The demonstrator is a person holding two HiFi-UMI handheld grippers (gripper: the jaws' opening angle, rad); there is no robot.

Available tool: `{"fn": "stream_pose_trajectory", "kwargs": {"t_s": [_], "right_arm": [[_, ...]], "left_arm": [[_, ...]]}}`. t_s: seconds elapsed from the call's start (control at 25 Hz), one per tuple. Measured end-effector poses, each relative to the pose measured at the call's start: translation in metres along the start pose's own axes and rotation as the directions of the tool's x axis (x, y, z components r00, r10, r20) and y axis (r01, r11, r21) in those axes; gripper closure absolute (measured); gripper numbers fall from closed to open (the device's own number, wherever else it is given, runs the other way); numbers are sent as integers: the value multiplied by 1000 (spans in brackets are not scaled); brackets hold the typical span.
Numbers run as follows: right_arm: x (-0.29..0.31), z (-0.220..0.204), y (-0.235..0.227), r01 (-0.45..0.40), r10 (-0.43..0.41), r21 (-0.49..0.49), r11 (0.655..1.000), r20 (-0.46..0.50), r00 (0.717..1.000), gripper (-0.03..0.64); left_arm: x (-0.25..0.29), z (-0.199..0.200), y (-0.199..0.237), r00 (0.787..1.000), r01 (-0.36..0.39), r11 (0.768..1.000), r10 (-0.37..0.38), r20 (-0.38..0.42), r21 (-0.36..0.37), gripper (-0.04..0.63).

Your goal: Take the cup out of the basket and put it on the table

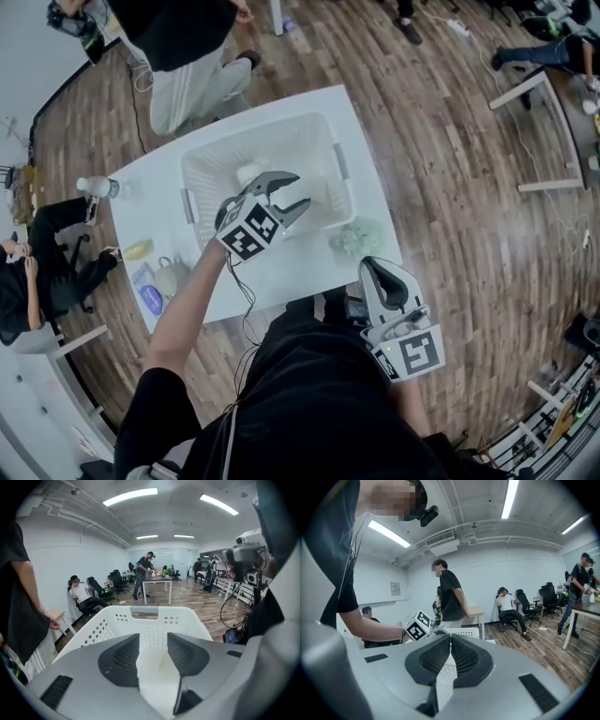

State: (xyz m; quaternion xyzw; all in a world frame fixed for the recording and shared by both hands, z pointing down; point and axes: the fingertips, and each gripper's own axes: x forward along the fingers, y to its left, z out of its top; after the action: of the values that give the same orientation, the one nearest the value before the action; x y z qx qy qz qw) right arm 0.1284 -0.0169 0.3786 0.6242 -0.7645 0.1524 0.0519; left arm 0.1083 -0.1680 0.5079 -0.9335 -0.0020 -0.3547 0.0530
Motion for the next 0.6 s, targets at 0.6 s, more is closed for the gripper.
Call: {"fn": "stream_pose_trajectory", "kwargs": {"t_s": [0.6], "right_arm": [[-11, -7, -21, 63, -63, 29, 998, -25, 998, 591]], "left_arm": [[78, -66, -6, 945, 190, 970, -139, -295, 152, 360]]}}
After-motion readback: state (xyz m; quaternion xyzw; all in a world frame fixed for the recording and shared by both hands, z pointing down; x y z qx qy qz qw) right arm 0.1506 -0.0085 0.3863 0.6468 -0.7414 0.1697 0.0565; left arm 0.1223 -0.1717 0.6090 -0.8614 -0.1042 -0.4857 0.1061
